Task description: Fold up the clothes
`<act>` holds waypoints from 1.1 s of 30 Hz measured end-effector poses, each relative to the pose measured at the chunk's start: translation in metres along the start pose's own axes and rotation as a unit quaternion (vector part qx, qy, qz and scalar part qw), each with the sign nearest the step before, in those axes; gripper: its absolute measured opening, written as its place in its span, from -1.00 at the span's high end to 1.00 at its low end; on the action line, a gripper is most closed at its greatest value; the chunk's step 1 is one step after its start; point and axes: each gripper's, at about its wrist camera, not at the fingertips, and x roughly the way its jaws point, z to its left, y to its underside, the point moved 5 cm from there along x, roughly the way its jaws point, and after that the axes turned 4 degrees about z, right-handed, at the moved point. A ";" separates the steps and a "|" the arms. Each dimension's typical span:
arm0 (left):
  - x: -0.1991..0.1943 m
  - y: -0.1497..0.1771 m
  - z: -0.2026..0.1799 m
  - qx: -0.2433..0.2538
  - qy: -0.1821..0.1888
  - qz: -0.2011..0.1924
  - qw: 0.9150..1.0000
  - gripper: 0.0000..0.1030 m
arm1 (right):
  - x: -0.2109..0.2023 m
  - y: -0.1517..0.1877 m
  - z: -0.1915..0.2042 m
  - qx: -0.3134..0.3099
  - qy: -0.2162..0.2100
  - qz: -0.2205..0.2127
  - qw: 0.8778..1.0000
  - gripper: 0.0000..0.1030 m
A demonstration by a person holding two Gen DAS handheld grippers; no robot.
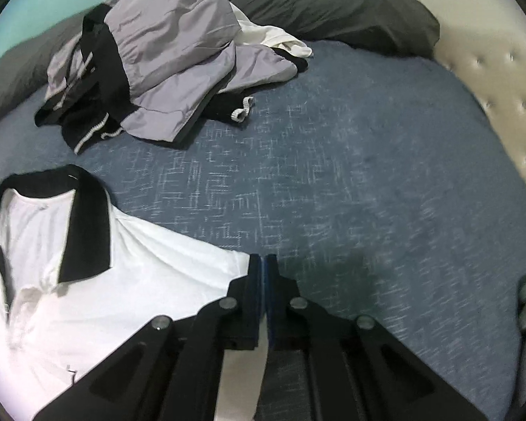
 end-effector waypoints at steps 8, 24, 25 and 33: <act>0.001 -0.001 0.000 -0.001 0.000 0.000 1.000 -0.99 | 0.008 -0.004 -0.008 0.051 -0.031 0.008 0.998 0.94; 0.001 -0.001 0.000 -0.001 -0.002 -0.001 1.000 -0.99 | -0.077 0.050 0.076 -0.088 -0.131 -0.028 0.987 -0.07; 0.000 0.000 0.000 -0.001 -0.001 -0.001 1.000 -0.99 | -0.074 0.054 0.081 -0.096 -0.125 -0.025 0.987 -0.07; 0.000 -0.001 0.001 -0.006 0.005 0.000 1.000 -0.99 | -0.052 0.093 0.117 -0.160 -0.074 0.000 0.984 0.17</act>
